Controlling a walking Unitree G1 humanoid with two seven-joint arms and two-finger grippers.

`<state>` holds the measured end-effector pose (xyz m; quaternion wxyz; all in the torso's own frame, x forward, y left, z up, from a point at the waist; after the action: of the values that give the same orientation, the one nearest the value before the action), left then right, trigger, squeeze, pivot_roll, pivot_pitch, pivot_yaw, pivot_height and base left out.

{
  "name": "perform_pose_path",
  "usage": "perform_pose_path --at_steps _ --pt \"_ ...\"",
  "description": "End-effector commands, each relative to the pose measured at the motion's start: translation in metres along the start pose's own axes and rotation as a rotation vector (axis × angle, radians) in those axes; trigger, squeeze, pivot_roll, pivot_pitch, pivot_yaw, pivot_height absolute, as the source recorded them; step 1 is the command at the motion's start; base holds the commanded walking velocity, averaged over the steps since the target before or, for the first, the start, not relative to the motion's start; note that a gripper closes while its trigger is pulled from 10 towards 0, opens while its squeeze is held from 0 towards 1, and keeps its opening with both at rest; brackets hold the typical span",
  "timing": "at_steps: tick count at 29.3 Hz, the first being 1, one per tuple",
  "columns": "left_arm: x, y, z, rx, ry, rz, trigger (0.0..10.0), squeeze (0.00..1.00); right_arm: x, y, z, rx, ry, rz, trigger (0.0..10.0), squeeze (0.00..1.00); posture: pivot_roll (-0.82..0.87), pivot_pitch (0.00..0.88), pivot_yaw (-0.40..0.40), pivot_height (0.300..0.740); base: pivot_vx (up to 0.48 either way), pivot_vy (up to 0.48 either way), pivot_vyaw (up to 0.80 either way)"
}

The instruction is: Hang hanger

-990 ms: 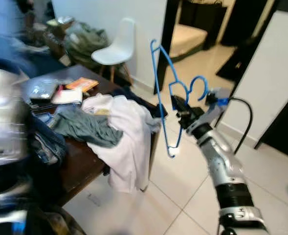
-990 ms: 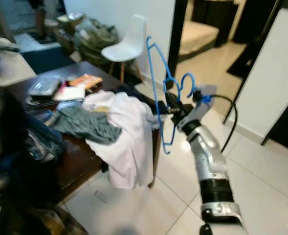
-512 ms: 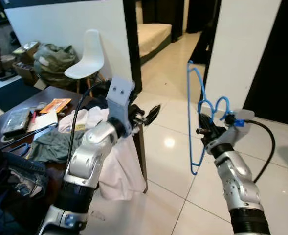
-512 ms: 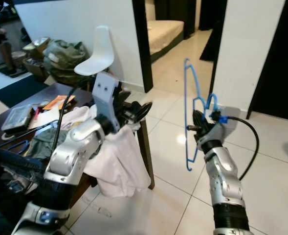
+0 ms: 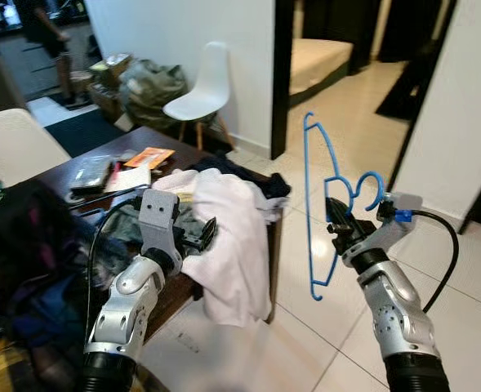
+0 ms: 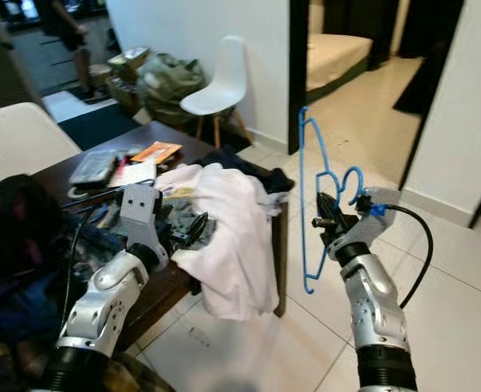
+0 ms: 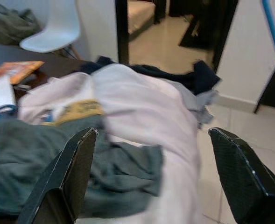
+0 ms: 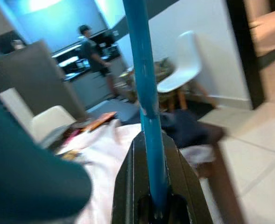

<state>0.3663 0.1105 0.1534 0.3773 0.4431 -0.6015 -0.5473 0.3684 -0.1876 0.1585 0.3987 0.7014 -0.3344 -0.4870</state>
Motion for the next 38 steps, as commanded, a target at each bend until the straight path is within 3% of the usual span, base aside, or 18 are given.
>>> perform_pose_path --at_steps 1,9,15,32,38 --pt "0.002 0.003 -0.001 0.018 -0.003 -0.023 10.0 0.0 -0.005 -0.001 0.001 -0.001 0.026 -0.016 10.0 0.0 -0.06 0.0 0.021 0.74 0.0 0.0 0.78" --pt "0.018 0.002 -0.006 0.042 -0.054 -0.102 10.0 0.0 -0.004 0.0 0.001 0.016 0.027 -0.056 10.0 0.0 -0.08 0.0 0.038 0.74 0.0 0.0 0.78" --pt "0.021 0.002 -0.006 0.046 -0.067 -0.122 10.0 0.0 -0.001 0.002 0.002 0.028 0.025 -0.087 10.0 0.0 -0.08 0.0 0.034 0.74 0.0 0.0 0.78" --pt "0.027 -0.002 -0.007 0.026 -0.085 -0.186 10.0 0.0 -0.003 0.003 0.004 0.036 0.033 -0.099 10.0 0.0 -0.08 0.0 0.039 0.74 0.0 -0.437 0.78" --pt "0.03 0.029 -0.01 0.134 -0.076 -0.202 10.0 0.0 -0.003 0.004 0.004 0.039 0.033 -0.107 10.0 0.0 -0.07 0.0 0.034 0.74 0.0 0.0 0.78"
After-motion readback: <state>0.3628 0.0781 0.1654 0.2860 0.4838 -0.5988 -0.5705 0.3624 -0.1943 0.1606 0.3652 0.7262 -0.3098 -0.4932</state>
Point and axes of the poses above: a point about 5 cm out from each wrist's last joint towards the gripper, its own z axis pointing back from the gripper into the wrist, its own y axis along the axis of the wrist's last joint, x = y × z, the point moved 5 cm from there along -z, pointing out of the wrist towards the gripper, and after that the axes turned 6 degrees about -z, right-handed, at the moved point
